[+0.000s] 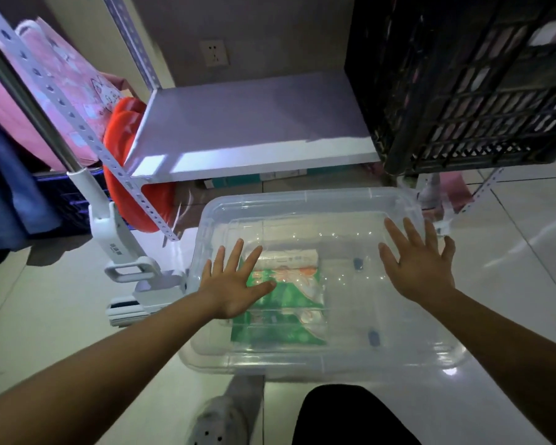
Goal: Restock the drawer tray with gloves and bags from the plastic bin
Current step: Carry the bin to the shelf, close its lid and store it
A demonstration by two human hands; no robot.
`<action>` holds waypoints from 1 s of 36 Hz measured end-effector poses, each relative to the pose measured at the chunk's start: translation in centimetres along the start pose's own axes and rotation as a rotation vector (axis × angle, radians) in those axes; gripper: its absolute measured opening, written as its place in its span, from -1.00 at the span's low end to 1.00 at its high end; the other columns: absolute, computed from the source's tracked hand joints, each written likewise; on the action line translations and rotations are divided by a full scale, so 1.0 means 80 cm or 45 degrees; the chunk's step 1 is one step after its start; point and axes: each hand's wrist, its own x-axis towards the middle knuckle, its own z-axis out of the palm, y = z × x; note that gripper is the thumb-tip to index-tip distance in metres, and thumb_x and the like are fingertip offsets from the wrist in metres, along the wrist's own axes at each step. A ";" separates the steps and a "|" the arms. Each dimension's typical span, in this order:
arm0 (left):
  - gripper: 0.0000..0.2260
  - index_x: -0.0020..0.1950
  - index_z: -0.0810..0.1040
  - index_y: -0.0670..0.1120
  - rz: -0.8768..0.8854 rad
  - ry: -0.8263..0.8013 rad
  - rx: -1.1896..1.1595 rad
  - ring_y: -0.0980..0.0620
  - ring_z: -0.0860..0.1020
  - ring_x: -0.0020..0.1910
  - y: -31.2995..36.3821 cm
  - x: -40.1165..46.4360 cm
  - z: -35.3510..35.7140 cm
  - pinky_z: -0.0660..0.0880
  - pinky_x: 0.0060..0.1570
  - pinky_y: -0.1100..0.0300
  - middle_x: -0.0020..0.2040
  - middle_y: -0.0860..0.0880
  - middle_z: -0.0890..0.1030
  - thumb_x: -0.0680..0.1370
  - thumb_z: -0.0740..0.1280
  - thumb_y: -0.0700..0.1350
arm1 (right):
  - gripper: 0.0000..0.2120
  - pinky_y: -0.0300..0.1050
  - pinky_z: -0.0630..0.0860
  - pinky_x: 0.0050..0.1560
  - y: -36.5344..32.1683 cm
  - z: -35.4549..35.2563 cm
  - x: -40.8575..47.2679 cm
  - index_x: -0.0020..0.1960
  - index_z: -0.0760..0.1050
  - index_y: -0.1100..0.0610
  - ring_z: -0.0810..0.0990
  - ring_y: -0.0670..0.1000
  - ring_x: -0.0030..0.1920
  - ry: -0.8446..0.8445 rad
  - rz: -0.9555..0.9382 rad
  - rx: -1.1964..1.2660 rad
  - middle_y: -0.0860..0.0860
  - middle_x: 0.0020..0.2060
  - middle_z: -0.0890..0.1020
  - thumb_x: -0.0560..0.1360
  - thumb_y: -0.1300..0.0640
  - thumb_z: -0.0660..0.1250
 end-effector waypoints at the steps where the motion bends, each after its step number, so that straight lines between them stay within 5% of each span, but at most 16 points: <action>1: -0.30 0.56 -0.22 0.32 0.005 0.002 -0.038 -0.14 -0.29 0.58 -0.001 -0.002 -0.005 -0.24 0.50 -0.19 0.60 0.07 -0.33 0.50 -0.02 0.47 | -0.42 0.37 -0.17 0.49 -0.003 -0.001 -0.001 0.59 -0.15 -0.20 -0.20 0.14 0.60 -0.004 0.016 -0.018 -0.01 0.62 -0.03 0.60 -0.27 -0.19; 5: -0.51 0.45 0.37 0.24 0.042 0.208 -0.049 -0.12 0.26 0.50 -0.013 0.002 -0.045 0.14 0.44 -0.16 0.57 0.07 0.26 0.54 0.24 0.31 | -0.42 0.40 -0.22 0.48 -0.041 -0.004 -0.008 0.60 -0.17 -0.20 -0.28 0.16 0.58 -0.052 0.032 -0.086 0.00 0.62 -0.15 0.61 -0.25 -0.14; 7: -0.77 0.16 0.63 0.10 0.018 0.368 -0.292 -0.06 0.51 0.28 -0.024 0.005 -0.071 0.36 0.32 -0.05 0.32 0.04 0.57 0.55 0.36 0.12 | -0.38 0.35 -0.25 0.47 -0.078 -0.003 -0.017 0.59 -0.18 -0.22 -0.30 0.14 0.58 -0.067 -0.100 -0.083 -0.02 0.61 -0.20 0.59 -0.30 -0.09; 9: -0.93 -0.05 0.69 0.00 -0.086 0.547 -0.572 -0.01 0.61 0.07 -0.043 0.010 -0.087 0.50 0.18 0.04 0.09 0.01 0.70 0.55 0.41 -0.07 | -0.37 0.33 -0.25 0.48 -0.121 0.002 -0.031 0.58 -0.16 -0.24 -0.29 0.13 0.58 -0.059 -0.246 -0.019 -0.03 0.61 -0.20 0.57 -0.34 -0.09; 12: -0.95 -0.18 0.67 -0.12 -0.333 0.745 -0.922 -0.03 0.62 -0.12 -0.081 0.020 -0.095 0.57 0.08 -0.03 -0.19 0.00 0.67 0.45 0.51 -0.19 | -0.37 0.33 -0.29 0.47 -0.180 0.020 -0.050 0.57 -0.16 -0.26 -0.31 0.11 0.58 -0.076 -0.409 0.024 -0.03 0.61 -0.21 0.55 -0.38 -0.13; 14: -0.79 -0.08 0.62 -0.19 -0.466 0.715 -1.194 -0.08 0.57 -0.12 -0.103 0.026 -0.090 0.58 0.00 0.01 -0.18 -0.06 0.62 0.39 0.57 -0.15 | -0.37 0.34 -0.33 0.47 -0.207 0.037 -0.057 0.57 -0.23 -0.27 -0.32 0.10 0.58 -0.108 -0.446 -0.001 -0.04 0.61 -0.23 0.55 -0.39 -0.20; 17: -0.33 0.33 0.43 -0.01 -0.623 0.189 -1.467 -0.14 0.47 0.19 -0.122 0.022 -0.067 0.48 0.14 -0.06 0.19 -0.06 0.47 0.35 0.52 0.26 | -0.36 0.33 -0.39 0.46 -0.219 0.057 -0.059 0.56 -0.27 -0.26 -0.26 0.09 0.59 -0.067 -0.420 -0.031 -0.04 0.61 -0.17 0.52 -0.40 -0.31; 19: -0.23 0.38 0.38 0.04 -0.589 -0.230 -1.617 -0.18 0.50 0.21 -0.128 0.018 -0.053 0.50 0.15 -0.16 0.27 -0.07 0.48 0.32 0.39 0.45 | -0.34 0.29 -0.40 0.45 -0.215 0.061 -0.060 0.57 -0.24 -0.26 -0.21 0.08 0.60 -0.028 -0.410 -0.034 -0.04 0.62 -0.12 0.52 -0.41 -0.30; 21: -0.18 0.42 0.40 0.01 -0.525 -0.374 -1.729 -0.18 0.56 0.10 -0.134 0.017 -0.046 0.54 0.06 -0.13 0.24 -0.15 0.54 0.33 0.30 0.50 | -0.34 0.28 -0.37 0.46 -0.209 0.062 -0.062 0.58 -0.19 -0.25 -0.16 0.07 0.60 -0.013 -0.423 -0.022 -0.03 0.62 -0.07 0.53 -0.41 -0.27; 23: -0.20 0.44 0.39 -0.02 -0.559 -0.337 -1.827 -0.24 0.53 0.20 -0.141 0.020 -0.050 0.48 0.13 -0.21 0.30 -0.18 0.52 0.39 0.23 0.49 | -0.34 0.29 -0.31 0.48 -0.205 0.059 -0.064 0.59 -0.15 -0.24 -0.13 0.07 0.61 -0.019 -0.426 -0.011 -0.03 0.62 -0.03 0.53 -0.41 -0.27; 27: -0.27 0.36 0.46 -0.09 -0.610 -0.325 -1.733 -0.25 0.52 0.24 -0.150 0.014 -0.081 0.53 0.08 -0.22 0.30 -0.18 0.54 0.42 0.28 0.43 | -0.33 0.29 -0.28 0.49 -0.205 0.060 -0.064 0.59 -0.12 -0.24 -0.10 0.06 0.61 -0.012 -0.413 -0.010 -0.02 0.62 0.01 0.52 -0.41 -0.27; 30: -0.39 0.36 0.46 -0.13 -0.566 -0.342 -1.468 -0.22 0.54 0.23 -0.141 0.007 -0.094 0.59 0.08 -0.22 0.31 -0.19 0.53 0.43 0.49 0.15 | -0.33 0.30 -0.24 0.49 -0.206 0.061 -0.064 0.59 -0.07 -0.22 -0.05 0.08 0.61 -0.003 -0.417 -0.014 0.00 0.61 0.06 0.53 -0.40 -0.24; 36: -0.55 0.25 0.49 -0.30 -0.592 -0.194 -1.064 -0.25 0.61 0.05 -0.094 0.006 -0.096 0.64 -0.12 -0.25 0.16 -0.26 0.59 0.44 0.53 -0.22 | -0.32 0.32 -0.24 0.49 -0.206 0.060 -0.065 0.59 -0.10 -0.22 -0.09 0.07 0.61 -0.007 -0.411 -0.033 -0.02 0.61 -0.01 0.52 -0.40 -0.29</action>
